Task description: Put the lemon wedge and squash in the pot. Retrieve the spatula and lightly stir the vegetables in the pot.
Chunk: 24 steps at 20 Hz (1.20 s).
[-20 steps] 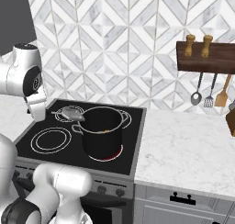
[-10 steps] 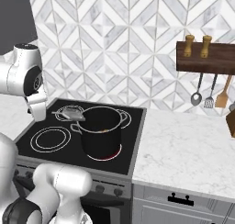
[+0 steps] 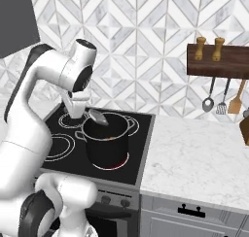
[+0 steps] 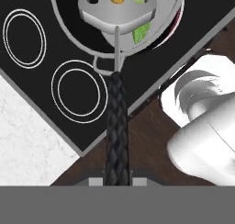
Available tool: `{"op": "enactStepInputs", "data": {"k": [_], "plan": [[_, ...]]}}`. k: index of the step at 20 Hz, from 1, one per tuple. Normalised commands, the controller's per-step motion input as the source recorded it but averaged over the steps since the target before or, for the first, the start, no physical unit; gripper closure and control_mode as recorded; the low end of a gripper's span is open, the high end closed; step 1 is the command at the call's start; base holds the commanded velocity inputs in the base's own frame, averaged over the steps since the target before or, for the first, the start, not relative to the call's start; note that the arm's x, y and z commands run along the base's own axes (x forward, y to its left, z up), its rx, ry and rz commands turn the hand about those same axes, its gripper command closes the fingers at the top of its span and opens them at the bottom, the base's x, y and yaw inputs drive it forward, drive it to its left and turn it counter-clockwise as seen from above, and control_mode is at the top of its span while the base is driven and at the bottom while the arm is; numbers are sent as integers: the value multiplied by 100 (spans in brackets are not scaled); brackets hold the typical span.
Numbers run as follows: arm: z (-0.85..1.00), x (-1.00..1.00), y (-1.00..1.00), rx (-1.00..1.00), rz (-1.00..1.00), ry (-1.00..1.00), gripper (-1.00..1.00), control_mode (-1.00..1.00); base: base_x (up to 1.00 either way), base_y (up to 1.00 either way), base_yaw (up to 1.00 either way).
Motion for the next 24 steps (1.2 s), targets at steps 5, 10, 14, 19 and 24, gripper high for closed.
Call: {"op": "enactStepInputs", "data": {"k": [5, 10, 14, 19, 24], "plan": [[0, 84, -45, 27, -4, 19, 100, -100, 0, 0, 0], [-12, 53, -7, 25, -4, 16, 100, -100, 0, 0, 0], [-29, 65, -1, 10, 0, 4, 100, -100, 0, 0, 0], [-43, 52, -18, 1, -1, 1, 100, -100, 0, 0, 0], [-47, 12, -10, 2, 0, 0, 100, -100, 0, 0, 0]]}}
